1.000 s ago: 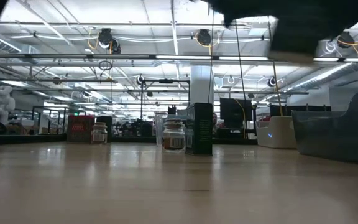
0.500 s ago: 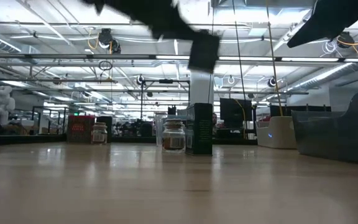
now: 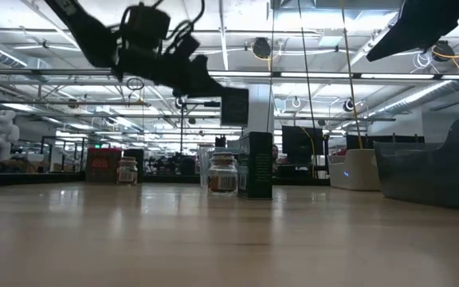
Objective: Sort spices by type
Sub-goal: Put the black seasoning can into the transparent bin
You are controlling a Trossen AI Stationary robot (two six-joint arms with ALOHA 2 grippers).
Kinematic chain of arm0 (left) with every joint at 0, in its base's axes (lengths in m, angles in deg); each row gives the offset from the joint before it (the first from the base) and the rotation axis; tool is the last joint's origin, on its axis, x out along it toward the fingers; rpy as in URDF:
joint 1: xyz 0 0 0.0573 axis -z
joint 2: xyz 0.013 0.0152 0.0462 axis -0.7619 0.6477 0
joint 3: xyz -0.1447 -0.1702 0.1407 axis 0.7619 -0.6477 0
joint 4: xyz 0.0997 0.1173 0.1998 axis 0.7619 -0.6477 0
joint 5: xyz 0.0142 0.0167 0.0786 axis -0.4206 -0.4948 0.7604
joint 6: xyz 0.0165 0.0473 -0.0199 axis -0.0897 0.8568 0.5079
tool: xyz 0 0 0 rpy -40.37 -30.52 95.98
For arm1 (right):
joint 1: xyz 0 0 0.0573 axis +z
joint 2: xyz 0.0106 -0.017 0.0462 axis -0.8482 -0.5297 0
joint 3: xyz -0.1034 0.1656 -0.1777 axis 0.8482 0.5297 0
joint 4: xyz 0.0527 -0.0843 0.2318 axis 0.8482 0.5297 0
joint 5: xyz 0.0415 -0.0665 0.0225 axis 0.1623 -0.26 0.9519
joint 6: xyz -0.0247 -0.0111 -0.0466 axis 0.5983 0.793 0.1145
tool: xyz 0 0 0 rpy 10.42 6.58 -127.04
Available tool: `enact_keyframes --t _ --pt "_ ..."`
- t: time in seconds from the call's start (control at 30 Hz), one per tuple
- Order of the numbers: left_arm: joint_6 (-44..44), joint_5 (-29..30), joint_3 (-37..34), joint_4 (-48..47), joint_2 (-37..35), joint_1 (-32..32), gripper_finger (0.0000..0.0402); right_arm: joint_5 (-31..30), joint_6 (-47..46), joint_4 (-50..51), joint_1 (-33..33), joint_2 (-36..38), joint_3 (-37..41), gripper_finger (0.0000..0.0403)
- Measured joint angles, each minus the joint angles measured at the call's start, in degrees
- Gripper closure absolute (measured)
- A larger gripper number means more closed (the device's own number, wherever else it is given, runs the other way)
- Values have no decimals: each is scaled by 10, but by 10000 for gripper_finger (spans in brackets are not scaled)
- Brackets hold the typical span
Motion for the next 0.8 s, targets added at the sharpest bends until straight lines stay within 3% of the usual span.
enact_keyframes --t 0.43,0.8 --pt "-25 18 -6 93 101 -12 276 -3 1 0 0 -5 0 403" --pt "-26 24 -6 104 158 -25 275 -3 0 1 0 -5 0 403"
